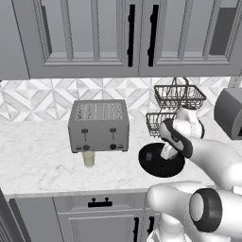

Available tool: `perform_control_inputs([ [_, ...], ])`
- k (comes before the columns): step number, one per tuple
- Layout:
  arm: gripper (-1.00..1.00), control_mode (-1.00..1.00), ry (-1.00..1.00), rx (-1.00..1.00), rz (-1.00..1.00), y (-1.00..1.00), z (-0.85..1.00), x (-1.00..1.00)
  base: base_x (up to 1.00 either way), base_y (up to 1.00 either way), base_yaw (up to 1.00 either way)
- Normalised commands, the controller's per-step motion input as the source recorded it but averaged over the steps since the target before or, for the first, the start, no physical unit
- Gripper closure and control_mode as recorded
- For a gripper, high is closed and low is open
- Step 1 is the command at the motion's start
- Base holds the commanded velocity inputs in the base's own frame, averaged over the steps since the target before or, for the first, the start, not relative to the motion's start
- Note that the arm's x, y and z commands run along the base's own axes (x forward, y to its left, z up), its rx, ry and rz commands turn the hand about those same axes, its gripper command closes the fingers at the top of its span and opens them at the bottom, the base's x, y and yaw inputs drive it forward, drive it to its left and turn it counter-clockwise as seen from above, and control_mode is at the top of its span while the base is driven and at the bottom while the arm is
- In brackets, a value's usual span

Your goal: Grab a lemon wedge from the fridge and one ice cube from the ice bowl, and put them in the glass of lemonade.

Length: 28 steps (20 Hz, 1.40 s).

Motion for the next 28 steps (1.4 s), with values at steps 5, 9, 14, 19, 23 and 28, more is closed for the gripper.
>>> perform_control_inputs([
  [5,1.00,-1.00,-0.07,0.00,-0.08,0.84,0.39,-0.14,0.00,0.00,0.00],
  [9,1.00,-1.00,-0.13,0.02,0.00,1.00,0.11,0.00,0.00,0.00,0.00],
  [14,1.00,-1.00,0.06,0.00,-0.09,0.79,0.99,-0.05,0.00,0.00,0.00],
  [19,1.00,-1.00,0.25,0.00,-0.07,0.88,1.00,0.00,0.00,0.00,0.00],
  [23,1.00,-1.00,0.11,-0.04,-0.01,1.00,0.76,-0.01,0.00,0.00,0.00],
  [28,1.00,-1.00,0.01,0.00,0.00,0.94,0.14,-0.01,0.00,0.00,0.00],
])
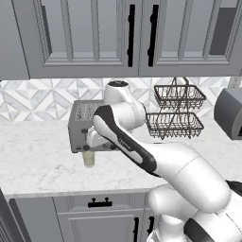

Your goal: Grab a lemon wedge from the fridge and one ice cube from the ice bowl, and put them in the glass of lemonade.

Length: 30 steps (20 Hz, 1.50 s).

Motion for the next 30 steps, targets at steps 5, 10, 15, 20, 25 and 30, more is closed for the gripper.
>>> perform_control_inputs([
  [5,1.00,-1.00,0.03,0.00,-0.04,0.28,-0.13,0.24,0.00,0.00,0.00],
  [10,1.00,-1.00,0.01,0.00,0.00,-0.01,-0.15,0.58,0.00,0.00,0.00],
  [15,1.00,-1.00,-0.03,0.00,0.00,0.00,-0.37,0.06,0.00,0.00,0.00],
  [20,1.00,-1.00,-0.01,0.00,0.00,0.00,-0.17,0.00,0.00,0.00,0.00],
  [25,1.00,-1.00,-0.01,0.00,0.00,0.07,0.00,0.08,0.00,0.00,0.00],
  [30,1.00,-1.00,0.00,0.01,0.00,0.04,0.16,0.37,0.00,0.00,0.00],
])
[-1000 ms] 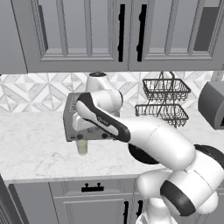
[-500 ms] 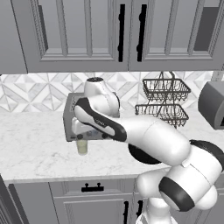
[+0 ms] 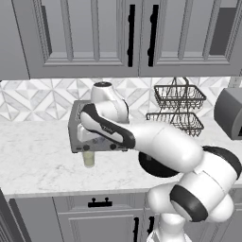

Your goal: Grab a lemon wedge from the fridge and one ice cube from the ice bowl, and put them in the glass of lemonade.

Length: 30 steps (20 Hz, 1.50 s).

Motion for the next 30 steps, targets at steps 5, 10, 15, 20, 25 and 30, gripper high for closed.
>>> perform_control_inputs([
  [5,1.00,-1.00,0.03,0.00,-0.08,0.39,0.37,0.65,0.00,0.00,0.00],
  [10,1.00,-1.00,0.00,0.00,-0.20,0.31,-0.08,0.17,0.00,0.00,0.00],
  [15,1.00,-1.00,0.00,0.00,-0.30,0.00,-0.10,0.00,0.00,0.00,0.00],
  [20,1.00,-1.00,0.00,0.00,-0.16,0.00,0.03,0.08,0.00,0.00,0.00],
  [25,1.00,-1.00,0.00,0.00,0.00,0.00,0.00,0.18,0.00,0.00,0.00],
  [30,1.00,-1.00,0.00,0.00,0.00,0.00,0.00,0.32,0.00,0.00,0.00],
])
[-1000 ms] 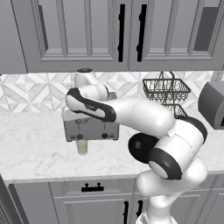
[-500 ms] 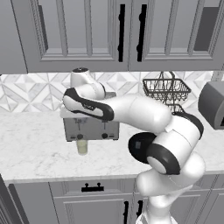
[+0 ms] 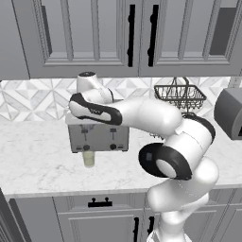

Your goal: Grab a lemon wedge from the fridge and one ice cube from the ice bowl, and put them in the glass of lemonade.

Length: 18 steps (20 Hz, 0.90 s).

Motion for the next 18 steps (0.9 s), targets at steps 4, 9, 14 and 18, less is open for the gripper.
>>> perform_control_inputs([
  [4,1.00,-1.00,0.00,0.00,-0.02,-0.03,-0.29,0.00,0.00,0.00,0.00],
  [9,1.00,-1.00,-0.01,0.00,-0.03,-0.04,-0.24,0.00,0.00,0.00,0.00],
  [14,1.00,-1.00,-0.08,0.00,-0.01,0.00,0.00,0.00,0.00,0.00,0.00],
  [18,1.00,-1.00,-0.12,0.00,0.00,0.00,0.00,0.00,0.00,0.00,0.00],
])
